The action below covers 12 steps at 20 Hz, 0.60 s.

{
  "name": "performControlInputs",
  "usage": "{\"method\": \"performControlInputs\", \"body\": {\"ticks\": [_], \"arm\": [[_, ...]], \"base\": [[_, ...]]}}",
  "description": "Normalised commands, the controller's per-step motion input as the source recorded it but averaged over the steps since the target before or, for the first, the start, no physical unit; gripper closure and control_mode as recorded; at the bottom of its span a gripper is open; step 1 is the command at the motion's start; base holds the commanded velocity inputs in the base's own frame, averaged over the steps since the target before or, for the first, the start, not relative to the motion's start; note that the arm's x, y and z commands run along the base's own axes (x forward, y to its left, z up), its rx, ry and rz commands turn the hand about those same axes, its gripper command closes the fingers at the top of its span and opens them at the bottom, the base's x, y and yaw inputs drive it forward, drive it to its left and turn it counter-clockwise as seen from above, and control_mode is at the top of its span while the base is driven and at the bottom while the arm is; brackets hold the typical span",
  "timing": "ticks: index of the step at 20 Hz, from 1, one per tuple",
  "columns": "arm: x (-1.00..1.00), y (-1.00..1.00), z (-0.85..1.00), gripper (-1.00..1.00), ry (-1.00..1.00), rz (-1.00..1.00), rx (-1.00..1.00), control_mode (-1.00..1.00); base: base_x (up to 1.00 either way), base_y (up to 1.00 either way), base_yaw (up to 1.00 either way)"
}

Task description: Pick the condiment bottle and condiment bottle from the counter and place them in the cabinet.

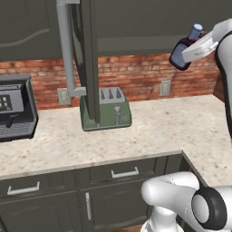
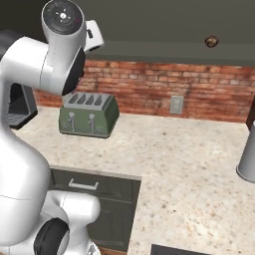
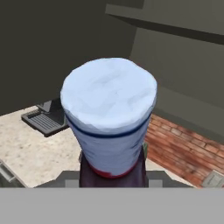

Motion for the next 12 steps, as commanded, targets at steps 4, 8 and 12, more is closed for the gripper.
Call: {"method": "performControlInputs", "body": {"ticks": [4,8,12], "arm": [[0.23,0.0,0.0,1.0,0.0,0.01,-0.01,-1.0],[0.27,0.0,0.0,1.0,0.0,0.01,0.0,-1.0],[0.29,0.0,0.0,1.0,0.0,0.02,0.0,-1.0]], "base": [[0.0,0.0,0.0],[0.0,0.0,0.0],[0.0,0.0,0.0]]}}
